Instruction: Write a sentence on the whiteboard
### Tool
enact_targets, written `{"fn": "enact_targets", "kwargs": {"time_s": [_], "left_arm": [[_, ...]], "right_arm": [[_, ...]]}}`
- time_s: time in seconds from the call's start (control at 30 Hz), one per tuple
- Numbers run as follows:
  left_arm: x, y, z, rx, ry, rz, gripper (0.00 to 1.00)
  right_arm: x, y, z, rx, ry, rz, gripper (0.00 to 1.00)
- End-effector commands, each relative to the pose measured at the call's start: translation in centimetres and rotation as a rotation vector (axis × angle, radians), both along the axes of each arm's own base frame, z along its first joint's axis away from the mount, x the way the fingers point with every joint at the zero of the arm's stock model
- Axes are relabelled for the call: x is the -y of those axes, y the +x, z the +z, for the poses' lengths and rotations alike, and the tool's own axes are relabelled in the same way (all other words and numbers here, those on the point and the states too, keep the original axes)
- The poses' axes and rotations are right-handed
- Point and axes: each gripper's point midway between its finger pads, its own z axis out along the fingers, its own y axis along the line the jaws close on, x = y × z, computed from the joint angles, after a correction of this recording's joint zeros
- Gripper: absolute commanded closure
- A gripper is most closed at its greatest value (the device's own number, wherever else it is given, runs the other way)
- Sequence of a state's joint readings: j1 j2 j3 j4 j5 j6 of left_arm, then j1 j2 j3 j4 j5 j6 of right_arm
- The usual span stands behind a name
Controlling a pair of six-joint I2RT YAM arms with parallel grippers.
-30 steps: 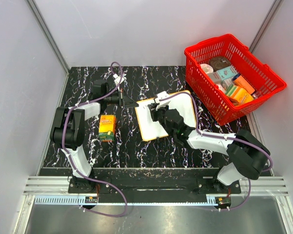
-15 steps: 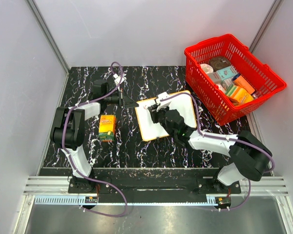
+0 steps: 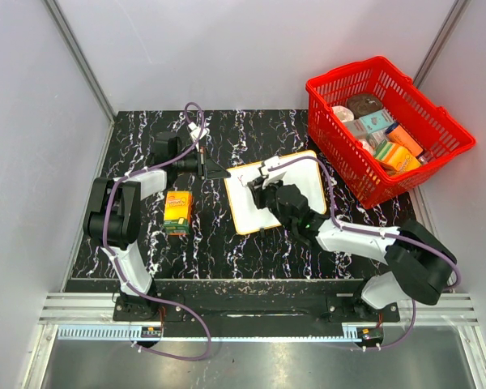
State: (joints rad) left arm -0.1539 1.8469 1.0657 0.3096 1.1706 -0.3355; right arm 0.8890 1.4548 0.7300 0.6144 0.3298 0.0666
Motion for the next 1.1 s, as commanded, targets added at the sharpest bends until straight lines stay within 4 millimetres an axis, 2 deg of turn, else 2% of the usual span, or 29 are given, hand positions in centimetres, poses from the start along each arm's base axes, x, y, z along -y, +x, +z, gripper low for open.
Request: {"fn": "enact_targets", "kwargs": {"time_s": [0.0,0.07,0.23,0.37,0.6,0.73,1.07], "left_arm": [[1.0,-0.4,0.9,0.111,0.010,-0.055,1.00],[1.0,-0.3,0.8,0.111,0.012,-0.053,1.00],[1.0,-0.4,0.7,0.110,0.018,-0.052,1.00],[1.0,-0.4,0.8,0.111,0.019,-0.054,1.00],[1.1,-0.5,0.8,0.114,0.021,-0.057,1.00],[1.1,-0.5,0.8,0.113,0.021,-0.057,1.00],[1.1,-0.5,0.6,0.111,0.027,-0.060,1.00]], "right_arm": [[0.1,-0.9,0.7,0.000,0.021,0.019,1.00],[0.2,-0.9,1.0,0.006,0.027,0.018,1.00],[0.6,-1.2,3.8,0.058,0.095,0.017,1.00],[0.7,-0.6,5.2,0.084,0.107,-0.009,1.00],[0.0,0.6,4.5,0.065,0.079,-0.041,1.00],[0.6,1.0,4.3,0.066,0.067,-0.079,1.00],[0.6,1.4,2.5,0.036,0.034,-0.097,1.00]]}}
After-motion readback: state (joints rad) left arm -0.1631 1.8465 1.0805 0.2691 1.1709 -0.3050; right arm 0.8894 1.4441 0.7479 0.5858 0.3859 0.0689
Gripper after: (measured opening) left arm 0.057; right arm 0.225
